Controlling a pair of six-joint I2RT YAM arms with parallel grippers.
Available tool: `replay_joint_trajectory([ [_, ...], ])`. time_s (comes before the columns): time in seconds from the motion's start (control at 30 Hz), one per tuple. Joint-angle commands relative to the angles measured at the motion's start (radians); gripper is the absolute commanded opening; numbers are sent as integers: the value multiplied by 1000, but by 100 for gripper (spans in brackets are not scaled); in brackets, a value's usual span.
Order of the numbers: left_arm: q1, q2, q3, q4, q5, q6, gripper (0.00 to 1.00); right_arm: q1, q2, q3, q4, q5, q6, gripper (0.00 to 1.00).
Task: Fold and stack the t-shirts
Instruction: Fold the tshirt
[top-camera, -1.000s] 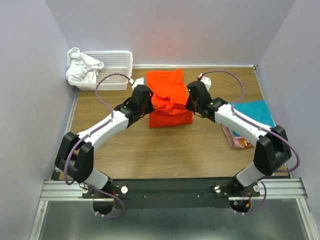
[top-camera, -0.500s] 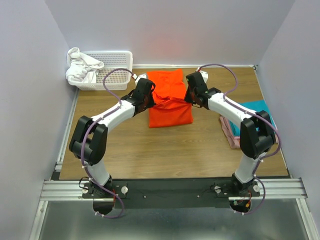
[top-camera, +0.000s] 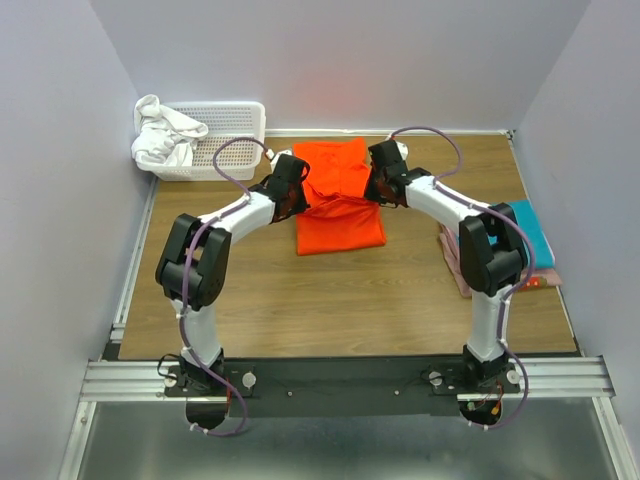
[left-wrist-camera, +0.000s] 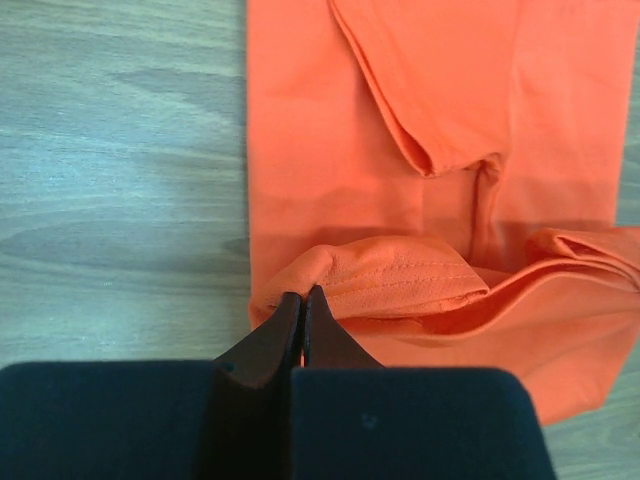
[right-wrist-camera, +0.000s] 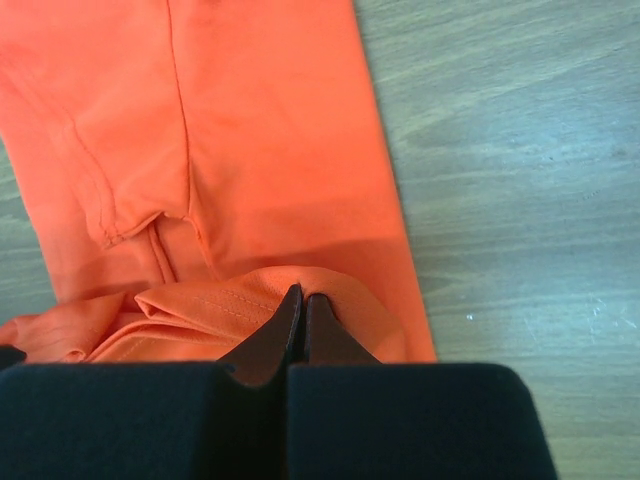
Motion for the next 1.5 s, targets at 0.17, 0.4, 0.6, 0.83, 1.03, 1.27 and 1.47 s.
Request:
replay_joint_trajectory([
  [0.17,19,85,70,12,30,29,2,-30,90,74,5,-42,-5,2],
  [0.4,23,91,86,14,22,32,52,-42,124,106,5,-47,-3,14],
  [0.6,23,7,67,12,16,30,97,-43,75,103,4,-61,-28,54],
  [0.83,16,-142,-62,35,24,0,98,-43,-55,3,5,-104,-43,88],
  [1.03,-21,-257,-197,116,68,-8,98,-39,-114,-95,68,-367,-74,100],
  [1.27,-57,-229,-274,185,143,9,98,-2,6,-25,143,-622,-66,100],
  [1.47,-57,-220,-334,219,180,-2,98,3,125,74,178,-723,-3,100],
])
